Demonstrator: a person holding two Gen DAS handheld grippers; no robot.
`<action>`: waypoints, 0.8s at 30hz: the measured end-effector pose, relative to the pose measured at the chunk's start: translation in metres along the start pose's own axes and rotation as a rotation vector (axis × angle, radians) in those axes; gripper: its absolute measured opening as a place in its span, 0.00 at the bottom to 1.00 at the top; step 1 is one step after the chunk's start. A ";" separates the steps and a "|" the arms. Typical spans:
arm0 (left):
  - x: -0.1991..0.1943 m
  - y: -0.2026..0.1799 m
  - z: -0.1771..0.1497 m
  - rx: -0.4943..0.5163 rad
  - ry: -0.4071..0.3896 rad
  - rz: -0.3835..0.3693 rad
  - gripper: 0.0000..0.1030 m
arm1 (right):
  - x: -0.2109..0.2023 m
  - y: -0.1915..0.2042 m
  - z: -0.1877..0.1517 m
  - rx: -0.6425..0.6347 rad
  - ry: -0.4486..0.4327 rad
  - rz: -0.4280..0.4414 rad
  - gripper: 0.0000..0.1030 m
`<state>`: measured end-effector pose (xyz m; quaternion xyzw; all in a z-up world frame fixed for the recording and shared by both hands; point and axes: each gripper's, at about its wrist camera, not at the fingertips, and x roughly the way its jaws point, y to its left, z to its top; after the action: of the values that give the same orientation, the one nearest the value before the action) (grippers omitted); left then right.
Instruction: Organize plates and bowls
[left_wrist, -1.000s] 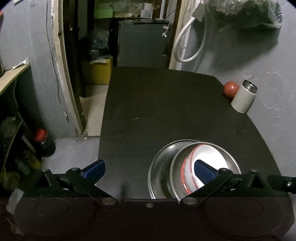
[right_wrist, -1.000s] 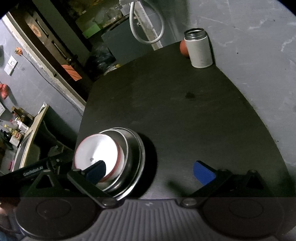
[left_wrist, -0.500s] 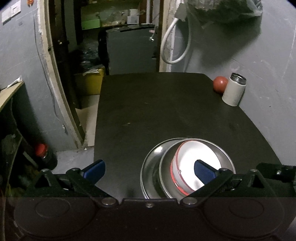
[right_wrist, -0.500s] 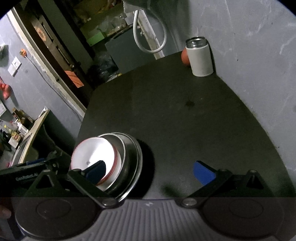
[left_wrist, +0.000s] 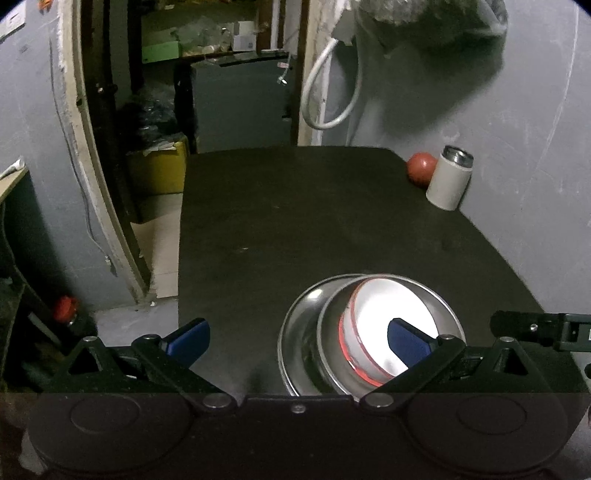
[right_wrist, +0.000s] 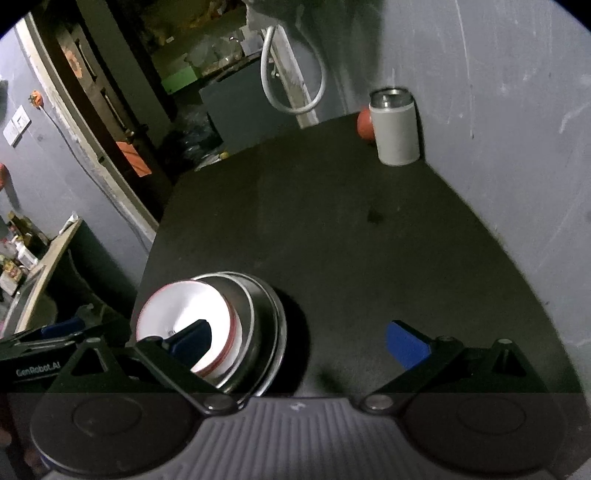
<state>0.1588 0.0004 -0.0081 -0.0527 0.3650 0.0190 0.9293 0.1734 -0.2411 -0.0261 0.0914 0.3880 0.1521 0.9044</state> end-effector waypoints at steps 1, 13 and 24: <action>-0.002 0.005 -0.001 -0.013 -0.008 -0.009 0.99 | -0.003 0.004 0.000 -0.007 -0.006 -0.009 1.00; -0.020 0.037 -0.006 -0.042 -0.054 -0.106 0.99 | -0.044 0.048 -0.016 -0.034 -0.100 -0.158 1.00; -0.050 0.042 -0.028 0.007 -0.099 -0.153 0.99 | -0.088 0.072 -0.052 -0.031 -0.185 -0.221 1.00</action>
<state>0.1001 0.0394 0.0015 -0.0760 0.3135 -0.0509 0.9452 0.0637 -0.2017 0.0179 0.0480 0.3084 0.0486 0.9488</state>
